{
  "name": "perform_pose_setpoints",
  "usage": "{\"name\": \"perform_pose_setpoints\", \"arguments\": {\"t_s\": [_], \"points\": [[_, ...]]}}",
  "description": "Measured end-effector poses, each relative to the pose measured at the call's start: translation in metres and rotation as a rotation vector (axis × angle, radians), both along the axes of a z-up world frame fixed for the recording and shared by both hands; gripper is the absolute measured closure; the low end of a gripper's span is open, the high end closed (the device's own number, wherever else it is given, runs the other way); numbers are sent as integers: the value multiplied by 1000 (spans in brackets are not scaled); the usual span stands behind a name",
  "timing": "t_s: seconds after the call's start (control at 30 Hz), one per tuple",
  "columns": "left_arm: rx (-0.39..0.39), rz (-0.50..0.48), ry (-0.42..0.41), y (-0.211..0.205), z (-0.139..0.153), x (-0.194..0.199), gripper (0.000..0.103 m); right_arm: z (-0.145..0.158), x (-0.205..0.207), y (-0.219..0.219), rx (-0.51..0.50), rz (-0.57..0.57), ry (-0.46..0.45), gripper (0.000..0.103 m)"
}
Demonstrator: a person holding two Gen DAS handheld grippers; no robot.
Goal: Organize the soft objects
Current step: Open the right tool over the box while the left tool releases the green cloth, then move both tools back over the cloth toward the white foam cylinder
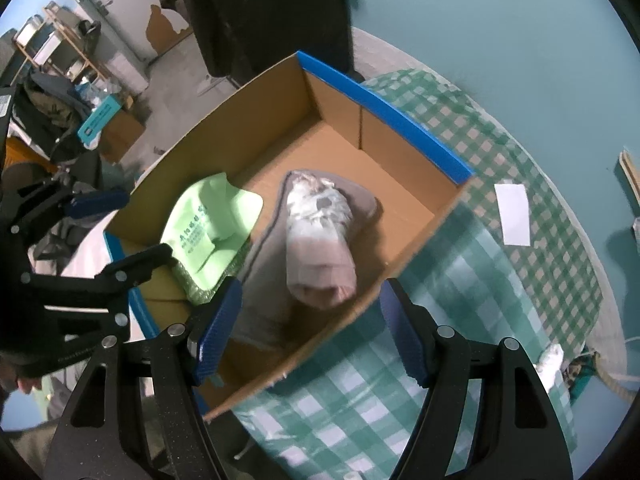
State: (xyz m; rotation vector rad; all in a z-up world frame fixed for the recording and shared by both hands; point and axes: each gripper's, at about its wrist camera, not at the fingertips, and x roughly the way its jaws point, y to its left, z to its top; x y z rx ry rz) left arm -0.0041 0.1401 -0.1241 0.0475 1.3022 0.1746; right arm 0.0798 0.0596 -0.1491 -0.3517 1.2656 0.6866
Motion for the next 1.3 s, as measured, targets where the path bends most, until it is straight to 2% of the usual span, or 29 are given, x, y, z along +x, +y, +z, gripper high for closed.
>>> {"name": "perform_pose_setpoints", "arguments": {"t_s": [0.33,0.67,1.03,1.3], "points": [[-6,-35,-21,-30,16,-12,42,12,-20,-46,-12,-7,-28,30],[-33,-80,-5,-67,16,-30,42,8,-39,-96,-10,-86,-7,30],[-57,-203,50,-128,-1,-53,42,-28,-77,-151,-70,-135,48,30],[-68,-255,67,-158,-11,-63,42,-59,-103,-180,-95,-144,73,30]]}}
